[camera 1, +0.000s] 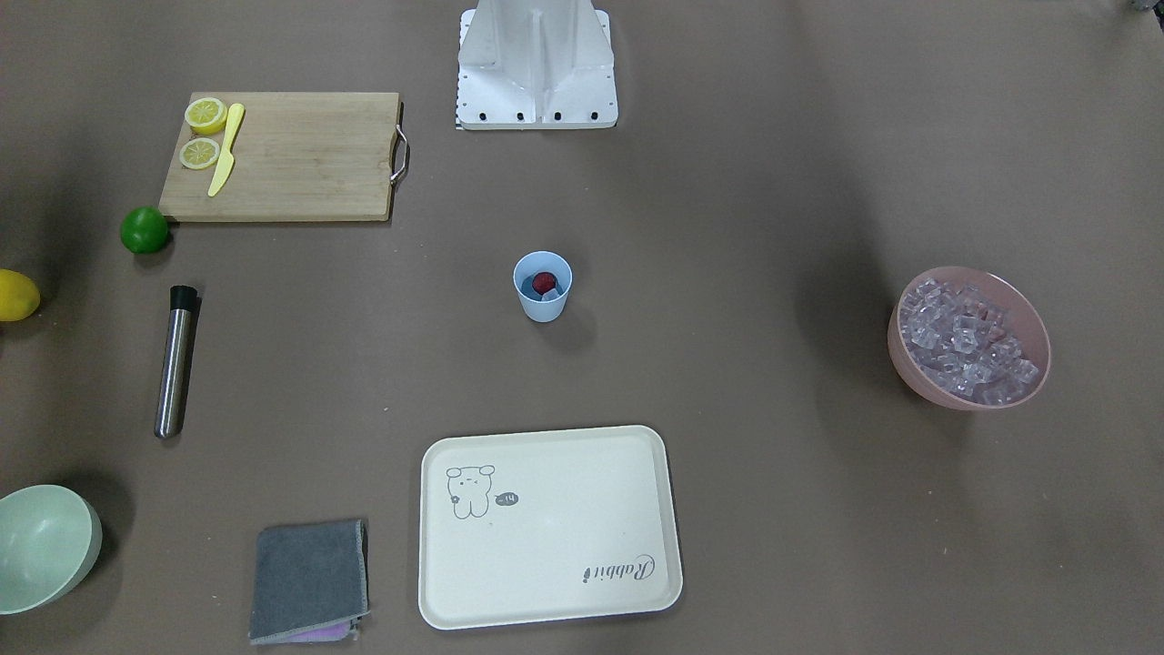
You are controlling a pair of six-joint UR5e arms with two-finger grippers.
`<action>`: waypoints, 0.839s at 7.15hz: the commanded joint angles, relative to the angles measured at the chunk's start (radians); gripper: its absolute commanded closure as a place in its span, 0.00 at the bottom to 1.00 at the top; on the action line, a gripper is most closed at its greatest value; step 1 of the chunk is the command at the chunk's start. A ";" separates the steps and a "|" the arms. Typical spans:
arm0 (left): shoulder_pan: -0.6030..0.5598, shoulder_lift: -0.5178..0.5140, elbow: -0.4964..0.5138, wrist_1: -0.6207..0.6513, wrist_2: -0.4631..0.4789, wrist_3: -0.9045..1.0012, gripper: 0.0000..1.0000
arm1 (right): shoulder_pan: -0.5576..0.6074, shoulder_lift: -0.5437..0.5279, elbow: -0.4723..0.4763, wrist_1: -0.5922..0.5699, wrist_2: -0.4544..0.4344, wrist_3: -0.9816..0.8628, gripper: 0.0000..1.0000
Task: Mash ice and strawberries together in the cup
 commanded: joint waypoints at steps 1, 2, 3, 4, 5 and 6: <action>0.009 -0.006 -0.009 0.009 -0.001 -0.009 0.02 | -0.001 0.002 -0.004 -0.001 -0.001 0.003 0.00; 0.009 -0.010 -0.012 0.011 -0.001 -0.013 0.02 | -0.001 0.002 -0.004 -0.001 0.001 0.004 0.00; 0.009 -0.010 -0.017 0.011 -0.009 -0.015 0.02 | -0.001 0.005 -0.003 -0.001 0.016 0.004 0.00; 0.009 -0.010 -0.017 0.012 -0.010 -0.015 0.02 | 0.000 0.012 -0.001 -0.001 0.044 0.003 0.00; 0.006 -0.013 -0.033 0.044 -0.032 -0.017 0.02 | 0.003 0.011 -0.001 -0.001 0.083 0.004 0.00; -0.001 -0.013 -0.065 0.101 -0.085 -0.007 0.02 | 0.009 0.003 -0.001 -0.001 0.093 0.001 0.00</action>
